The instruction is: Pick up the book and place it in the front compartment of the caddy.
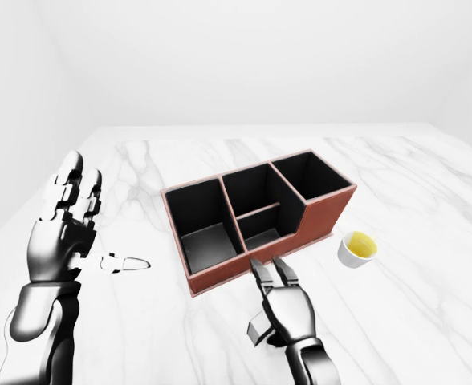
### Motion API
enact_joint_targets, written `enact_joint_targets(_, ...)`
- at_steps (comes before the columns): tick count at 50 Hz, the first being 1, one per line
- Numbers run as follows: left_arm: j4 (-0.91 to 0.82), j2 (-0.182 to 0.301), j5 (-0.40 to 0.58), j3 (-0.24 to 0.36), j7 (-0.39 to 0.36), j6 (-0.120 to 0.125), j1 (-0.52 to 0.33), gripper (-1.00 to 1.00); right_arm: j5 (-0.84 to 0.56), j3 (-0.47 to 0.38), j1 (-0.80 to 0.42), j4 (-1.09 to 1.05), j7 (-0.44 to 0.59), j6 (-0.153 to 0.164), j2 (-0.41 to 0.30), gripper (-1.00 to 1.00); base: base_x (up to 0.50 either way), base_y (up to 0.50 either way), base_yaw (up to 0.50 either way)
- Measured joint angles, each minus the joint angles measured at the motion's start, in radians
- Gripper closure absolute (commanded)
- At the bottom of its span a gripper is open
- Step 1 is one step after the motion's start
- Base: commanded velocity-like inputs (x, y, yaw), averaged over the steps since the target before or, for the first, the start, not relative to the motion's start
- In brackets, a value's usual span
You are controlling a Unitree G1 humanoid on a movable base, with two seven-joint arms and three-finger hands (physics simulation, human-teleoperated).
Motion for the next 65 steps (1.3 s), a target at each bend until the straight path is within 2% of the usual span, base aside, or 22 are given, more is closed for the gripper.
enact_joint_targets(1, 0.000, 0.000, 0.000, 0.000, 0.000, 0.000, 0.000, -1.00, -0.002, -0.002, -0.002, -0.001, -0.007, 0.000, 0.000, 0.13, 0.00, 0.00, 0.00)
enact_joint_targets(2, -0.001, 0.000, 0.000, 0.000, 0.000, 0.000, 0.001, -1.00, -0.006, -0.003, -0.004, -0.001, -0.014, 0.000, 0.000, 0.94, 0.00, 0.00, 0.00)
enact_joint_targets(3, -0.001, 0.000, 0.000, 0.000, 0.000, 0.000, 0.001, -1.00, -0.010, -0.004, -0.005, -0.002, -0.019, 0.000, -0.001, 1.00, 0.00, 0.00, 0.00)
enact_joint_targets(11, 0.000, 0.000, 0.000, 0.001, -0.001, 0.000, 0.002, -1.00, -0.028, -0.020, -0.014, -0.008, -0.041, 0.000, -0.007, 1.00, 0.00, 0.00, 0.00)
enact_joint_targets(29, -0.001, 0.000, -0.001, 0.003, -0.001, 0.000, 0.001, -1.00, 0.006, -0.011, -0.001, -0.018, 0.008, 0.000, -0.002, 1.00, 0.00, 0.00, 0.00)
enact_joint_targets(43, -0.003, 0.001, -0.003, 0.008, -0.003, 0.000, 0.002, -1.00, 0.112, -0.030, -0.009, -0.122, 0.149, 0.000, 0.030, 1.00, 0.00, 0.00, 0.00)
enact_joint_targets(65, -0.002, 0.002, -0.008, 0.013, -0.002, 0.000, 0.000, -1.00, 0.317, -0.099, -0.101, -0.350, 0.409, 0.000, 0.089, 1.00, 0.00, 0.00, 0.00)
